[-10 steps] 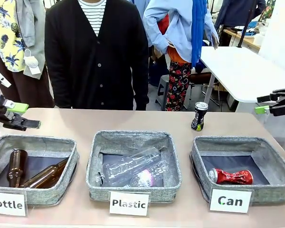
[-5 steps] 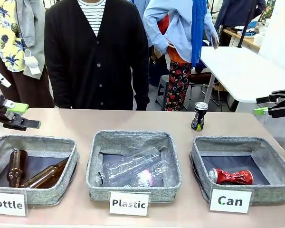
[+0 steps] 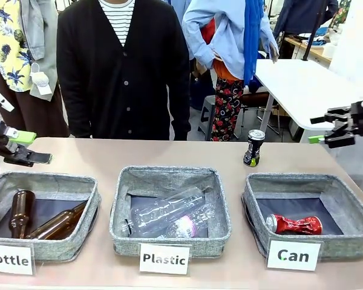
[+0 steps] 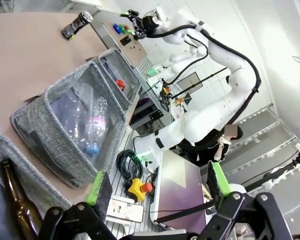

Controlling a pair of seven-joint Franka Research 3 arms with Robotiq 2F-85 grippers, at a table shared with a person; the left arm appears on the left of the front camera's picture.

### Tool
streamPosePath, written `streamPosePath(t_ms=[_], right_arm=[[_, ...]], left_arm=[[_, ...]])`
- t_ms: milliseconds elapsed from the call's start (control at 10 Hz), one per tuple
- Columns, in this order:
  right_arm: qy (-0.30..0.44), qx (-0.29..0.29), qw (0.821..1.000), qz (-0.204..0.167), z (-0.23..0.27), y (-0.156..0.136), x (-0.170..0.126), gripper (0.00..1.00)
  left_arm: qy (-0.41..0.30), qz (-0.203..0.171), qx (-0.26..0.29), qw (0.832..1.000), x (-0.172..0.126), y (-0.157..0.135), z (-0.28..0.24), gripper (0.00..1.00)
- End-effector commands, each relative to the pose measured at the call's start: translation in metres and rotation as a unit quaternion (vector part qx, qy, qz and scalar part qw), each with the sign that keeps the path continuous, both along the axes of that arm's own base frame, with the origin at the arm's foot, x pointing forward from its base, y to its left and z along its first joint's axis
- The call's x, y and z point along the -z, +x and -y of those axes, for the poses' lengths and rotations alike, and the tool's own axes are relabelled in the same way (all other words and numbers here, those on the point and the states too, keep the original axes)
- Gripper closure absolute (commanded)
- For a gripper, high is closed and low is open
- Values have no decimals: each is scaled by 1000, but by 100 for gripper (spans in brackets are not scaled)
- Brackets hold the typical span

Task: Sort the can waste into the basket.
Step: Pick up the can waste from the table and place it in the right Fabric basket.

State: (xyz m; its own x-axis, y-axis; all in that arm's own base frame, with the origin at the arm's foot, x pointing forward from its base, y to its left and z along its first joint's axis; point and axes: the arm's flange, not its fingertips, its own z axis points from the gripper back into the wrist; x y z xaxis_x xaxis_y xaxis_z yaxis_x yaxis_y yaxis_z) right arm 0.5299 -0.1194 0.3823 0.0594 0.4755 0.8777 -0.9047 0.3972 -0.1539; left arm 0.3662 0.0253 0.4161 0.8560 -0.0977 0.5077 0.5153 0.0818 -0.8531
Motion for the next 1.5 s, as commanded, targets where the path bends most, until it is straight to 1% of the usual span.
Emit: streamPosePath(t_ms=[0,100,200,300,400,600,700,900,1100,1200,1400], right_arm=[[4,31,1000,-6,-9,48,21,0],[6,40,999,-19,-20,68,37,0],[2,33,999,-37,-30,84,54,0],[-9,27,998,-55,-38,96,71,0],[-15,24,998,-65,-41,102,83,0],[-21,5,996,-85,-50,107,101,0],[-18,-6,996,-88,-54,109,109,0],[-25,-43,992,-113,-66,111,122,0],[2,-41,994,-103,-78,115,127,0],[13,-40,993,-109,-82,117,131,0],[28,-58,990,-126,-90,119,135,0]], left_arm=[[-1,-3,1,1000,-2,-2,-1,0],[-1,-3,1,1000,-2,-2,-1,0],[-1,-3,1,1000,-2,-2,-1,0],[-1,-3,1,1000,-2,-2,-1,0],[-1,-3,1,1000,-2,-2,-1,0],[-1,-3,1,1000,-2,-2,-1,0],[-1,-3,1,1000,-2,-2,-1,0],[-1,-3,1,1000,-2,-2,-1,0],[-1,-3,1,1000,-2,-2,-1,0],[-1,-3,1,1000,-2,-2,-1,0],[-1,-3,1,1000,-2,-2,-1,0]])
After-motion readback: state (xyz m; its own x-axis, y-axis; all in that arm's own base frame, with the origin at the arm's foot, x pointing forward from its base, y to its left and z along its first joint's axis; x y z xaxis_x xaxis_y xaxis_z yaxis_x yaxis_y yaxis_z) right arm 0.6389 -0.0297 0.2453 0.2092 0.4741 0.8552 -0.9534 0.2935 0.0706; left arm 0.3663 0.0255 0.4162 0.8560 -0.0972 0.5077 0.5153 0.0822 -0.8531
